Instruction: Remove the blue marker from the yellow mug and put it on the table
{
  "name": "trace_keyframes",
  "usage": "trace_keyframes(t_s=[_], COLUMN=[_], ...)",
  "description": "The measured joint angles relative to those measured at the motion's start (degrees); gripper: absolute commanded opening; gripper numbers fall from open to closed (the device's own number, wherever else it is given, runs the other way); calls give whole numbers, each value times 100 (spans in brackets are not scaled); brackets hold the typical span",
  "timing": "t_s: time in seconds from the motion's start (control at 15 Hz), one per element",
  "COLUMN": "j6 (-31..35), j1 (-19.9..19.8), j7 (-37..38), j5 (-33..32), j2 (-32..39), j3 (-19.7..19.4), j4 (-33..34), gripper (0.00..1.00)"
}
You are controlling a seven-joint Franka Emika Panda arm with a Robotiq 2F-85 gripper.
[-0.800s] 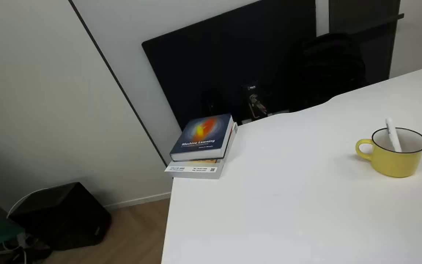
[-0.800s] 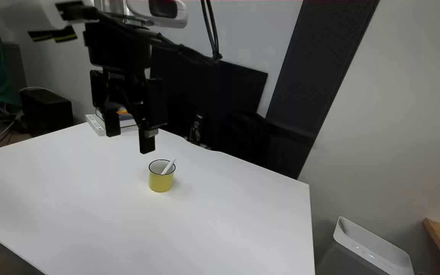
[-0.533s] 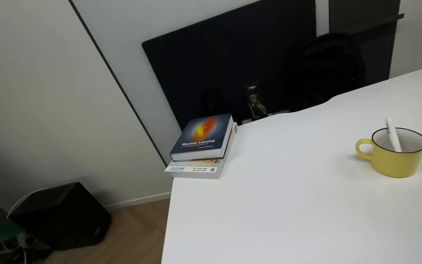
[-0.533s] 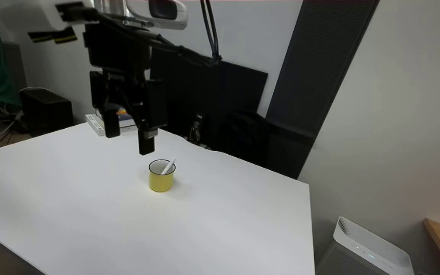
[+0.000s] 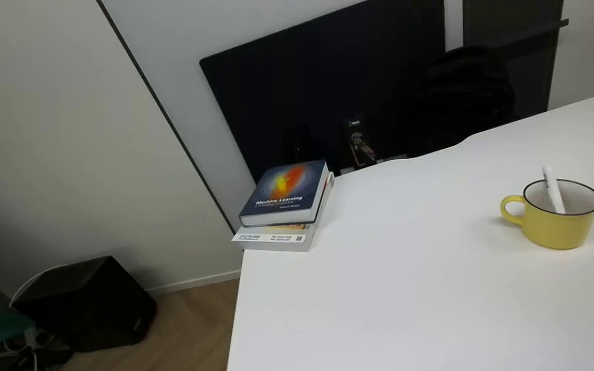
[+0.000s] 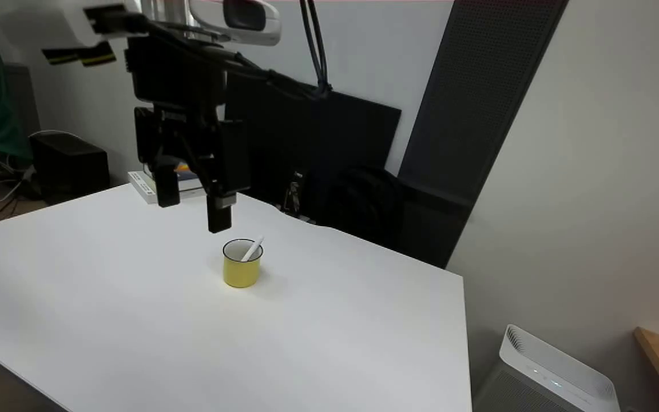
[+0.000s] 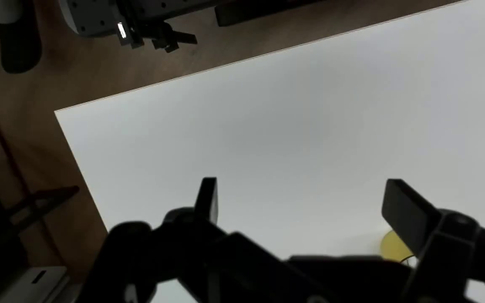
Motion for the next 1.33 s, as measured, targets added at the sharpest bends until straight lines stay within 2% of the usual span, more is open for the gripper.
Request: trace_keyframes(t_s=[0.27, 0.53, 0.93, 1.33], j6=[25, 266, 449, 67], j1=[7, -2, 37, 114], j7=[-103, -299, -745, -1181], j5=[-4, -4, 225, 604], j2=[185, 1156, 3076, 4445], j3=[-26, -247, -597, -655], j4=[101, 594, 1917, 3518], gripper=[100, 100, 100, 100])
